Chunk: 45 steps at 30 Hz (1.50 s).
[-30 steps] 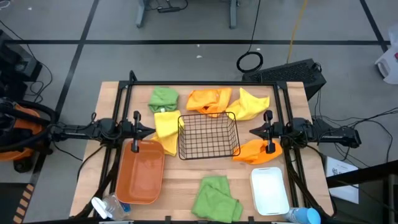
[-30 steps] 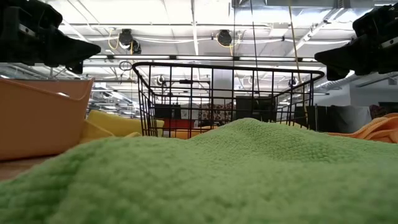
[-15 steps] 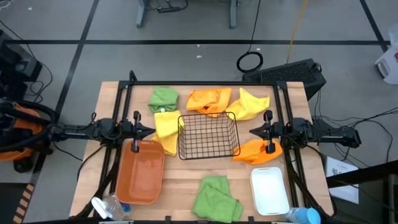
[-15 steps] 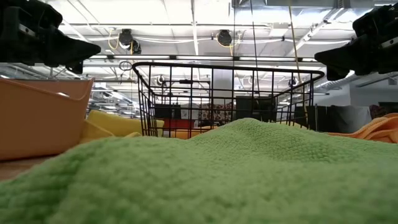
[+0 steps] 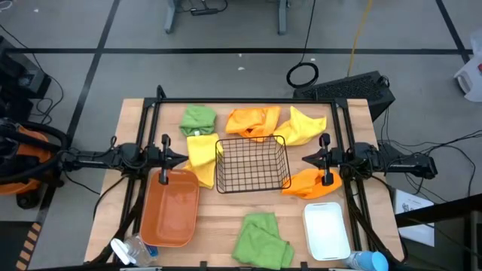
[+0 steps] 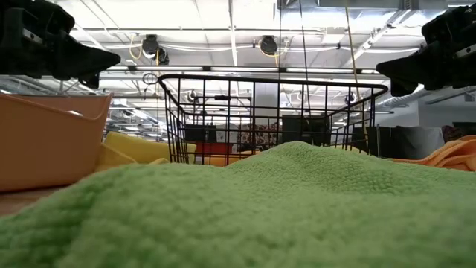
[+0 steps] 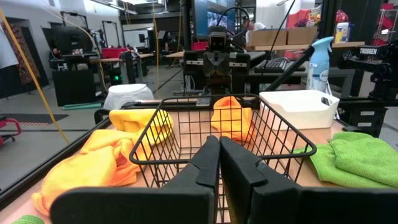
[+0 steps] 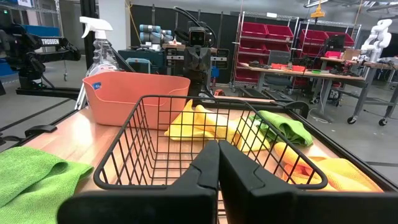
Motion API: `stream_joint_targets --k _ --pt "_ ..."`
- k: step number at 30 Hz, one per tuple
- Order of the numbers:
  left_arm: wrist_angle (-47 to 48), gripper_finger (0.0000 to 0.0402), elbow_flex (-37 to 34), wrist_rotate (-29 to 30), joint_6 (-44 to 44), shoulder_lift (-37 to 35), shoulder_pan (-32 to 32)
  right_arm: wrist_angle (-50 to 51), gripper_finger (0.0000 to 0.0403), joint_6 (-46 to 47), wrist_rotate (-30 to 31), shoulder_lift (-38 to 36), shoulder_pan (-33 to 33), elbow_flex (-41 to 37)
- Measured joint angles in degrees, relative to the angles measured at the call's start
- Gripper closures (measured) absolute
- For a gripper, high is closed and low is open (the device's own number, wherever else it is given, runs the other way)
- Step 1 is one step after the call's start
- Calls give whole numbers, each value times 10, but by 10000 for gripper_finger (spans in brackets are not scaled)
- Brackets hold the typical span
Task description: Sort microfiber towel by color & place in baskets
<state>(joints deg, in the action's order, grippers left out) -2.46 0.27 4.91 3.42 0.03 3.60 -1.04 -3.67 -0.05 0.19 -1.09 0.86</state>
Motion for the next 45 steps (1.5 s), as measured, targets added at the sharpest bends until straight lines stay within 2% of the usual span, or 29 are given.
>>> stream_joint_targets --k 34,38,45 --pt "-1 381 0 0 -1 0 0 -1 403 0 0 0 0 0" --pt "2 388 2 0 -30 0 0 -1 403 0 0 0 0 0" --pt "54 399 58 8 -29 24 0 -3 403 0 1 0 0 0"
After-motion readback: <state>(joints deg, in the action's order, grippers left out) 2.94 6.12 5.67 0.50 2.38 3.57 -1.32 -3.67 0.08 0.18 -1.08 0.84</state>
